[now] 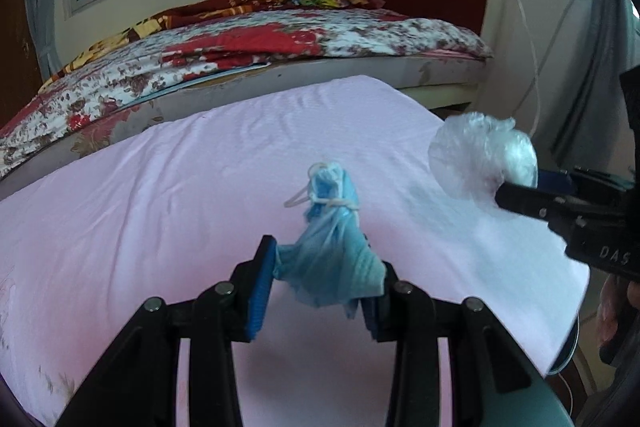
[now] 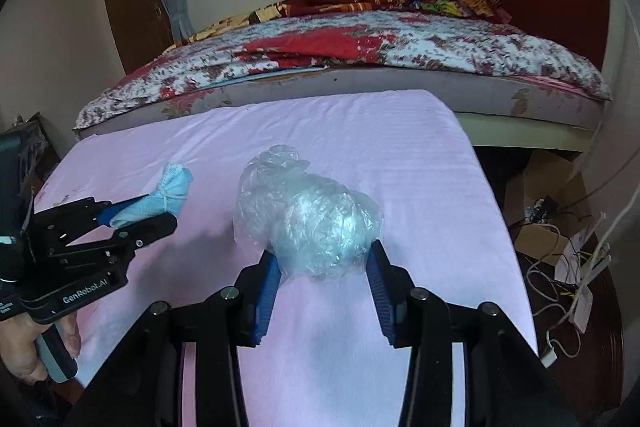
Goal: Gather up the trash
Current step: 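Carry the blue mask and clear plastic wrap over the black bucket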
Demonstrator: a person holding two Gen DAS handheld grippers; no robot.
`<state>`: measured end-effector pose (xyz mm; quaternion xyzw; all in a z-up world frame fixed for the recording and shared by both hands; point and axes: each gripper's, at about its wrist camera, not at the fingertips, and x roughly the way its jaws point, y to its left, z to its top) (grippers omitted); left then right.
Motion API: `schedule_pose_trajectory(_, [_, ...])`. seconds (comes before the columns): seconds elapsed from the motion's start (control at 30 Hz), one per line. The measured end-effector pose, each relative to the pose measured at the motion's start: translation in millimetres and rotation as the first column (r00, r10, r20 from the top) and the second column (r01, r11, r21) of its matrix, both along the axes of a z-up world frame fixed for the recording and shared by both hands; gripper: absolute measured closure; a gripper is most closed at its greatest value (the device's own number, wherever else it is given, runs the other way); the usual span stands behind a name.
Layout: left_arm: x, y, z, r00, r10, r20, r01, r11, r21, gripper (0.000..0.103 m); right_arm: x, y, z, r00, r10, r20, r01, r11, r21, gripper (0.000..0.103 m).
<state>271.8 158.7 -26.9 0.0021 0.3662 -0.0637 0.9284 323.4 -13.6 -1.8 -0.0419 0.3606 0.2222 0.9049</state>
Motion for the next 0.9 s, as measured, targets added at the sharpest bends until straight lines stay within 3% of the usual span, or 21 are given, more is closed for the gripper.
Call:
schedule_pose_trajectory(0.3, [-54,-37,20,0.998,-0.053,0.043,0.054,0.998,-0.027,0.063,-74,-47,26,0.999,-0.025,0.041,0.024,0.999,0.039,0.058])
schedule_pose_trajectory(0.47, [-80,-64,30,0.99,-0.112,0.081,0.113,0.994,0.003,0.063,-116,-79,36,0.996,-0.059,0.068,0.056,0.997,0.054,0.058])
schedule_pose_trajectory(0.9, [-120,-133,26,0.97,-0.231,0.074,0.234,0.972,-0.034,0.064,-192,-170,31,0.981,-0.177,0.079,0.172,0.983,0.067,0.058])
